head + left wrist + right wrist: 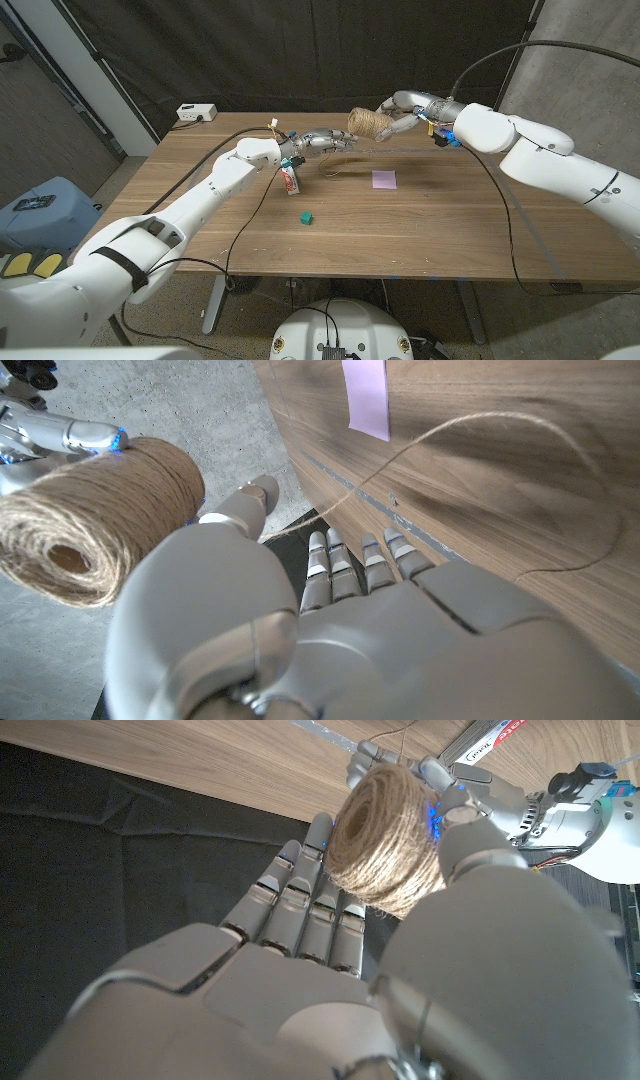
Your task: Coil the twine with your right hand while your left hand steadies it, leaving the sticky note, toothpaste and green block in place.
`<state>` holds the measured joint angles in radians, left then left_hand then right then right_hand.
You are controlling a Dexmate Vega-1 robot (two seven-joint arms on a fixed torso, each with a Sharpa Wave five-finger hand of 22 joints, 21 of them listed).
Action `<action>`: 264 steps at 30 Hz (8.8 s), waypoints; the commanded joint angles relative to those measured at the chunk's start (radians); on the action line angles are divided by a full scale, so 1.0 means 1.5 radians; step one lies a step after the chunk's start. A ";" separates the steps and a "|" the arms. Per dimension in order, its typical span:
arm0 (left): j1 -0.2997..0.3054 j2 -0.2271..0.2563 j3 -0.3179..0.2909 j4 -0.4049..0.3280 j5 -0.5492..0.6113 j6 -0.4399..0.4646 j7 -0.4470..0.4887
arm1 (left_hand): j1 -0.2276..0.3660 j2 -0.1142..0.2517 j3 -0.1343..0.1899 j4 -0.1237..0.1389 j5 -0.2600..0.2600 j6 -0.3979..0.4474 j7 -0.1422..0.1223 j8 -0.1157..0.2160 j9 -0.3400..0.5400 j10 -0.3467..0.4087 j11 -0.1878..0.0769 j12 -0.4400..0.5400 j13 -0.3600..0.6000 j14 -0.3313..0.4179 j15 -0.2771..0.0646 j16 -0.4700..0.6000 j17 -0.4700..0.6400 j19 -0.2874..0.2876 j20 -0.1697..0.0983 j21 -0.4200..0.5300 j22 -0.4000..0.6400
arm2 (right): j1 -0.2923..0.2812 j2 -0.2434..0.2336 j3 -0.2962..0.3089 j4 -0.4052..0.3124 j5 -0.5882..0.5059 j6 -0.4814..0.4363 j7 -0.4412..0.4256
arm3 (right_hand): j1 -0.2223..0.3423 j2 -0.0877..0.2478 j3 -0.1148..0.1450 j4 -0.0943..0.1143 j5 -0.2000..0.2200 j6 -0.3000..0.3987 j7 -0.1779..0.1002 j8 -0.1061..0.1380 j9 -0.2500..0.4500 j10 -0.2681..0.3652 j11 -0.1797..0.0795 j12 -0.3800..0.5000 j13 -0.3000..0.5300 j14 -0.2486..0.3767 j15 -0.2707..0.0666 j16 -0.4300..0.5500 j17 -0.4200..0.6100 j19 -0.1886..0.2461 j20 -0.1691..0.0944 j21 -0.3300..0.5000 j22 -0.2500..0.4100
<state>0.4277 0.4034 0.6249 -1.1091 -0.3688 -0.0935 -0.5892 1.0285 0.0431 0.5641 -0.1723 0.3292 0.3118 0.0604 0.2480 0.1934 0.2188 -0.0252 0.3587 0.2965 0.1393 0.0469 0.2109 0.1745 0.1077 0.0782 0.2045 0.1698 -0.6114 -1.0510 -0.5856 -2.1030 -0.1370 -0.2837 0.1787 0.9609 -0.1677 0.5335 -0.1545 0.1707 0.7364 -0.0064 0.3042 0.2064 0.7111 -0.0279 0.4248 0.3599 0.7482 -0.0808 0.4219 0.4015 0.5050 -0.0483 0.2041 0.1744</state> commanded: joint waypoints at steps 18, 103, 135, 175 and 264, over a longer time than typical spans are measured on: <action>0.008 -0.006 0.008 -0.022 0.014 0.003 0.036 | 0.042 0.005 0.014 0.000 0.013 0.134 -0.032 0.027 0.004 0.126 -0.039 0.038 0.026 0.120 -0.038 0.014 0.002 0.063 -0.015 0.008 0.003 | 0.013 0.013 -0.001 0.023 0.001 0.034 -0.006 | 0.023 0.056 -0.007 -0.001 0.004 0.055 -0.039 0.005 0.003 0.078 -0.061 0.006 -0.001 0.014 -0.097 0.007 0.008 0.011 -0.022 0.005 0.002; 0.058 0.000 0.026 -0.116 0.037 0.039 0.146 | 0.064 0.028 -0.003 0.000 0.020 0.381 -0.059 0.064 0.008 0.379 -0.071 0.088 0.078 0.369 -0.112 0.049 0.010 0.214 -0.045 0.036 0.011 | 0.054 0.031 -0.018 0.041 -0.031 0.015 0.002 | 0.039 0.071 -0.026 -0.005 0.006 0.099 -0.054 0.010 0.005 0.113 -0.069 0.007 -0.010 0.043 -0.099 0.009 0.025 0.031 -0.029 0.007 0.003; 0.038 -0.019 0.033 -0.072 0.027 0.019 0.111 | 0.069 0.029 -0.008 0.001 0.020 0.381 -0.061 0.061 0.010 0.380 -0.071 0.085 0.091 0.371 -0.111 0.045 0.014 0.215 -0.044 0.035 0.012 | 0.096 0.074 -0.046 0.105 -0.052 0.013 -0.002 | 0.045 0.073 -0.030 -0.006 0.006 0.105 -0.057 0.008 0.005 0.118 -0.071 0.007 -0.009 0.049 -0.101 0.002 0.026 0.037 -0.030 0.008 0.003; 0.013 -0.049 0.041 -0.017 0.023 0.005 0.067 | 0.069 0.031 -0.010 0.003 0.023 0.386 -0.060 0.060 0.012 0.386 -0.071 0.083 0.104 0.377 -0.110 0.041 0.015 0.217 -0.043 0.036 0.013 | 0.165 0.120 -0.095 0.210 -0.092 0.030 0.010 | 0.057 0.078 -0.037 -0.006 0.007 0.124 -0.064 0.010 0.005 0.133 -0.079 0.008 -0.009 0.062 -0.103 -0.003 0.032 0.043 -0.035 0.008 0.003; 0.029 -0.020 0.041 -0.121 -0.015 0.023 0.001 | 0.061 0.035 -0.031 0.009 0.023 0.409 -0.060 0.067 0.016 0.409 -0.074 0.083 0.137 0.395 -0.115 0.041 0.025 0.227 -0.045 0.039 0.014 | 0.195 0.118 -0.141 0.314 -0.162 -0.004 -0.003 | 0.083 0.092 -0.055 -0.005 0.007 0.154 -0.088 0.018 0.009 0.156 -0.095 0.004 -0.013 0.081 -0.105 -0.017 0.043 0.049 -0.044 0.006 0.003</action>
<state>0.4684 0.3623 0.6898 -1.2703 -0.3802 -0.0675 -0.5686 1.1294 0.0922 0.5193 -0.1611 0.3590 0.9163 -0.0269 0.3443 0.2116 0.8274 -0.1340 0.4858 0.4987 0.7236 -0.1232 0.2758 0.2071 0.4379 0.0087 0.2556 0.1885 -0.3290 -0.8741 -0.7790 -1.6601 -0.3662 -0.3084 0.1605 0.9596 -0.1665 0.4546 -0.1615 0.1728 0.7810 0.0381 0.3236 0.2159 0.7841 -0.0114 0.4275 0.3367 0.8652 -0.1088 0.3982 0.4620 0.5674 -0.0536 0.2120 0.1744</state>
